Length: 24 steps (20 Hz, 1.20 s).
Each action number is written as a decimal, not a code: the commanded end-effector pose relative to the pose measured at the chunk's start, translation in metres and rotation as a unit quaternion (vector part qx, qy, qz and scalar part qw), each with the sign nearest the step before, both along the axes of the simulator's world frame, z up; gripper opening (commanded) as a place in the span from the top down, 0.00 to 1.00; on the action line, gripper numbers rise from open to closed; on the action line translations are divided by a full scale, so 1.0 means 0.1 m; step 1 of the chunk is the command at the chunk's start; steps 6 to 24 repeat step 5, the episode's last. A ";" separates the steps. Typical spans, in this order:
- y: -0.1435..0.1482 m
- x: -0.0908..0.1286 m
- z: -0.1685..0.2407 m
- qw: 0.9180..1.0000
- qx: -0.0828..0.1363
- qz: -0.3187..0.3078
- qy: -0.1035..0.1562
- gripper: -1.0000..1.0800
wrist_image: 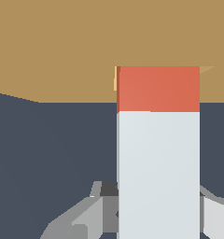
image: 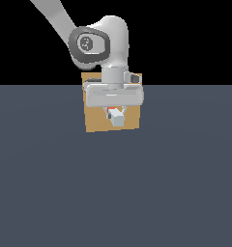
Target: Insert the peg into the horizontal hole in a box.
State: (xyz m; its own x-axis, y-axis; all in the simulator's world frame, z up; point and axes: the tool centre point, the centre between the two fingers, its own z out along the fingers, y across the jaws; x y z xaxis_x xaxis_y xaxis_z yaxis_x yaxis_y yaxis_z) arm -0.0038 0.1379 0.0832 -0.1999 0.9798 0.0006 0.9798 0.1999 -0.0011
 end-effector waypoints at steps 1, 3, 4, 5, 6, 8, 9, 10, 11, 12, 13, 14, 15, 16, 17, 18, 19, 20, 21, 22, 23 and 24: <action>0.11 -0.01 0.01 1.000 0.000 -0.001 -0.002 1.00; 0.16 -0.02 0.01 1.000 0.000 -0.001 -0.002 1.00; 0.17 -0.02 0.01 1.000 0.000 -0.001 -0.002 1.00; 0.17 -0.02 0.01 1.000 0.000 -0.001 -0.002 1.00; 0.17 -0.02 0.01 1.000 0.000 -0.001 -0.002 1.00; 0.17 -0.02 0.01 1.000 0.000 -0.001 -0.002 1.00; 0.17 -0.02 0.01 1.000 0.000 -0.001 -0.002 1.00; 0.17 -0.02 0.01 1.000 0.000 -0.001 -0.002 1.00; 0.17 -0.02 0.01 1.000 0.000 -0.001 -0.002 1.00; 0.17 -0.02 0.01 1.000 0.000 -0.001 -0.002 1.00; 0.17 -0.02 0.01 1.000 0.000 -0.001 -0.002 1.00; 0.17 -0.02 0.01 1.000 0.000 -0.001 -0.002 1.00; 0.17 -0.02 0.01 1.000 0.000 -0.001 -0.002 1.00; 0.17 -0.02 0.01 1.000 0.000 -0.001 -0.002 1.00; 0.17 -0.02 0.01 1.000 0.000 -0.001 -0.002 1.00; 0.17 -0.02 0.01 1.000 0.000 -0.001 -0.002 1.00; 0.17 -0.02 0.01 1.000 0.000 -0.001 -0.002 1.00; 0.17 -0.02 0.01 1.000 0.000 -0.001 -0.002 1.00; 0.17 -0.02 0.01 1.000 0.000 -0.001 -0.002 1.00; 0.17 -0.02 0.01 1.000 0.000 -0.001 -0.002 1.00; 0.17 -0.02 0.01 1.000 0.000 -0.001 -0.002 1.00; 0.17 -0.02 0.01 1.000 0.000 -0.001 -0.002 1.00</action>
